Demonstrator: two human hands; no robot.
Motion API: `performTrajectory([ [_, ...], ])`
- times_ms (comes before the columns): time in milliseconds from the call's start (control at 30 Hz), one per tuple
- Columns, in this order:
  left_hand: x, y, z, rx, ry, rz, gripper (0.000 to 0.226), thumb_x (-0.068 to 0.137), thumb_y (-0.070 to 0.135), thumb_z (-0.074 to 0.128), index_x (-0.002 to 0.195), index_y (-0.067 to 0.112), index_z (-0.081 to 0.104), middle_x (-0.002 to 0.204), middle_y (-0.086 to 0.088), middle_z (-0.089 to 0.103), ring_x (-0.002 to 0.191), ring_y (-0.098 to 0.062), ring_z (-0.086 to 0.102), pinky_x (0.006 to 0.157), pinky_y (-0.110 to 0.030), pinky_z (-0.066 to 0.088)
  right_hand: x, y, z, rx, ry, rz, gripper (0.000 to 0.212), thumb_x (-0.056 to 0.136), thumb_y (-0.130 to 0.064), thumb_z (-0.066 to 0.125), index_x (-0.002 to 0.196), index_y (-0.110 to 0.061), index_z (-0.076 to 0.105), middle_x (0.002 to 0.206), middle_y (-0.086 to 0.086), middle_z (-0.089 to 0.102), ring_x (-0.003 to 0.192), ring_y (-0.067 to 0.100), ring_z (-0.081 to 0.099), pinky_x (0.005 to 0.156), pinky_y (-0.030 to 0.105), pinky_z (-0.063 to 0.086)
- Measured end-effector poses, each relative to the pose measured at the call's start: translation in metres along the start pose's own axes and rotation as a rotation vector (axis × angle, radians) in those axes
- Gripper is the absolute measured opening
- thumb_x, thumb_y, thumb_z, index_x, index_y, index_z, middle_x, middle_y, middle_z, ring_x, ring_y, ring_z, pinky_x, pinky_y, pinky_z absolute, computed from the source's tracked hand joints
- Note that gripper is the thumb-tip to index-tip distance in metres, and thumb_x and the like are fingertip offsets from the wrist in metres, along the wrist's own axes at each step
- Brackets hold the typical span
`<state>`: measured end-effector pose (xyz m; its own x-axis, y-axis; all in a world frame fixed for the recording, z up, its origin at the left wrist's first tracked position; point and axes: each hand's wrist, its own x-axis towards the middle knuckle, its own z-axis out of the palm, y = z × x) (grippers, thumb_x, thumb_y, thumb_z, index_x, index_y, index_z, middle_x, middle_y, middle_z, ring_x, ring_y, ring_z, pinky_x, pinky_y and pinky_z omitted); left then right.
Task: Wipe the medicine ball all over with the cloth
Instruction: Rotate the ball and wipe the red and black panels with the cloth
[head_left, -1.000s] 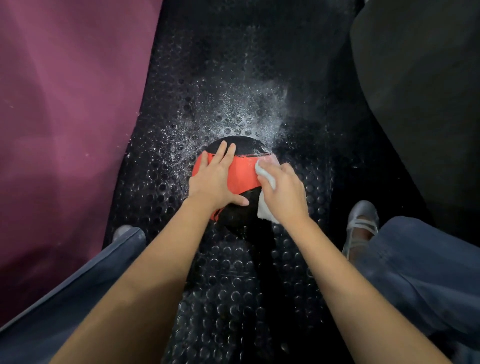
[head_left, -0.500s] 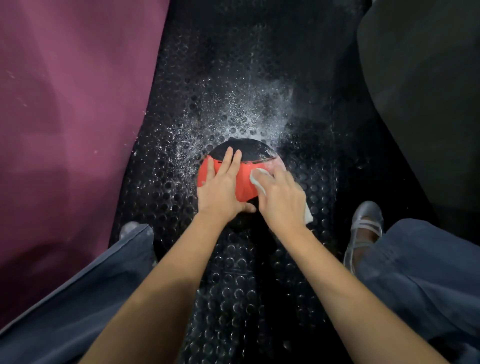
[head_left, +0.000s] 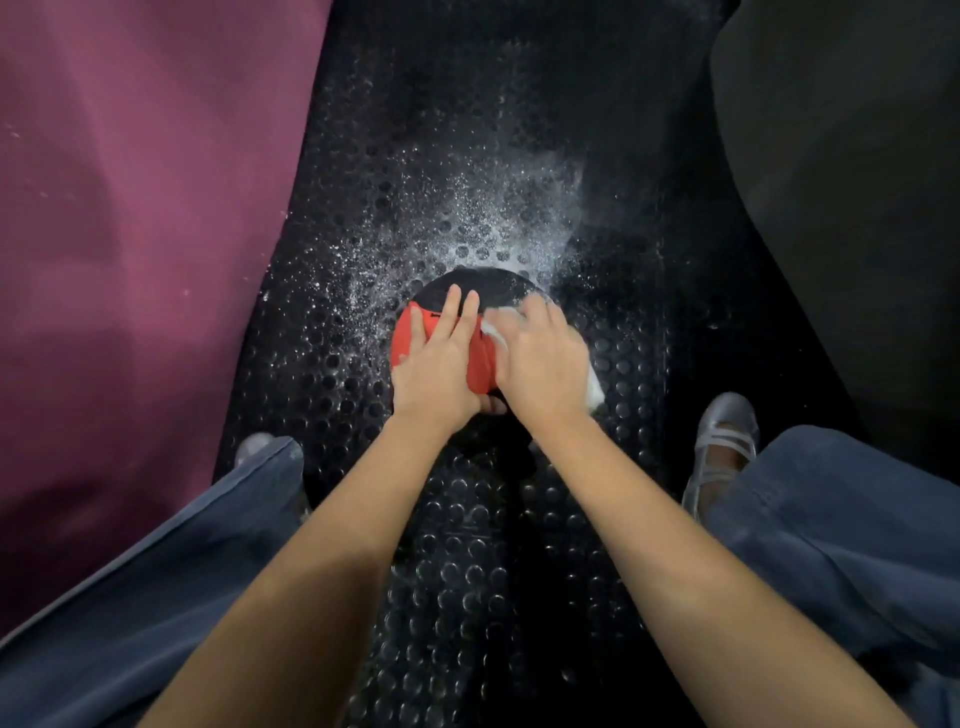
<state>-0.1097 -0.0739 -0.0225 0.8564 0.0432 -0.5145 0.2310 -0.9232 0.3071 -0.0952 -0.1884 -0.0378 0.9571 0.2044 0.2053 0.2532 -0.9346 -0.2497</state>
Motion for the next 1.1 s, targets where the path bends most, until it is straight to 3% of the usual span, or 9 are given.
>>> performTrajectory([
  [167,0.009,-0.009,-0.005,-0.053,-0.008,-0.018,0.131,0.064,0.047,0.085,0.154,0.032,-0.008,0.16,0.019,-0.015,0.15,-0.026,-0.009,0.105,-0.06,0.037,-0.019,0.009,0.001,-0.008,0.001,-0.071,0.015,0.076,-0.014,0.07,0.089,-0.02,0.068,0.082,0.005,0.056,0.078,0.026,0.059,0.054,0.032,0.047],
  [300,0.011,-0.008,-0.006,-0.068,0.001,-0.021,0.131,0.063,0.049,0.085,0.154,0.032,-0.008,0.16,0.018,-0.015,0.149,-0.026,-0.009,0.104,-0.061,0.036,-0.04,0.024,0.0,-0.005,-0.01,-0.016,0.021,0.078,-0.015,0.07,0.097,-0.023,0.067,0.083,0.004,0.056,0.07,0.024,0.054,0.052,0.031,0.042],
  [367,0.01,-0.007,-0.005,-0.054,0.001,-0.012,0.131,0.063,0.048,0.085,0.154,0.031,-0.008,0.16,0.017,-0.015,0.149,-0.028,-0.009,0.106,-0.059,0.036,-0.017,0.016,0.0,0.03,-0.009,0.047,0.011,0.084,-0.02,0.066,0.094,-0.023,0.069,0.089,0.005,0.06,0.075,0.024,0.056,0.053,0.03,0.04],
  [500,0.004,-0.006,-0.005,-0.001,0.002,-0.024,0.13,0.065,0.045,0.085,0.155,0.025,-0.008,0.162,0.011,-0.013,0.149,-0.031,-0.005,0.109,-0.056,0.032,0.011,0.005,-0.001,0.075,-0.173,0.139,0.021,0.094,-0.029,0.052,0.107,-0.025,0.069,0.102,0.004,0.057,0.094,0.024,0.054,0.062,0.03,0.032],
  [700,0.014,-0.011,0.005,0.042,0.051,0.014,0.1,0.084,0.029,0.07,0.155,0.018,0.0,0.163,-0.008,-0.004,0.149,-0.037,-0.003,0.119,-0.054,0.014,0.001,-0.01,-0.005,0.263,-0.212,0.094,0.032,0.096,-0.042,0.046,0.11,-0.023,0.066,0.107,0.004,0.052,0.103,0.023,0.048,0.075,0.036,0.043],
  [767,0.009,-0.019,0.002,-0.004,0.05,-0.008,0.104,0.082,0.024,0.074,0.156,0.021,0.001,0.163,-0.008,-0.004,0.148,-0.039,0.001,0.12,-0.05,0.012,-0.003,-0.018,-0.004,0.303,-0.179,0.075,0.028,0.096,-0.037,0.048,0.105,-0.019,0.068,0.101,0.005,0.053,0.098,0.023,0.05,0.076,0.039,0.045],
  [833,0.005,-0.028,-0.003,-0.08,0.059,-0.052,0.112,0.076,0.025,0.081,0.155,0.028,0.002,0.164,-0.002,-0.003,0.148,-0.039,0.007,0.115,-0.049,0.022,-0.007,-0.024,-0.001,0.284,-0.132,0.041,0.022,0.094,-0.029,0.053,0.105,-0.017,0.069,0.098,0.005,0.056,0.093,0.025,0.055,0.084,0.041,0.044],
  [967,0.001,-0.041,-0.006,-0.129,0.058,-0.065,0.124,0.065,0.032,0.088,0.155,0.03,0.004,0.164,0.003,0.001,0.148,-0.03,0.014,0.111,-0.049,0.029,-0.007,-0.033,-0.002,0.368,-0.2,0.136,0.04,0.09,-0.023,0.057,0.129,-0.012,0.055,0.121,0.006,0.058,0.115,0.025,0.05,0.092,0.028,0.028],
  [1100,-0.003,-0.04,-0.006,-0.133,0.084,-0.062,0.13,0.058,0.041,0.09,0.156,0.027,0.005,0.163,0.005,0.002,0.149,-0.027,0.013,0.112,-0.048,0.028,-0.021,-0.027,-0.005,0.346,-0.224,0.122,0.028,0.089,-0.026,0.062,0.113,-0.012,0.066,0.107,0.008,0.058,0.101,0.027,0.054,0.079,0.036,0.042],
])
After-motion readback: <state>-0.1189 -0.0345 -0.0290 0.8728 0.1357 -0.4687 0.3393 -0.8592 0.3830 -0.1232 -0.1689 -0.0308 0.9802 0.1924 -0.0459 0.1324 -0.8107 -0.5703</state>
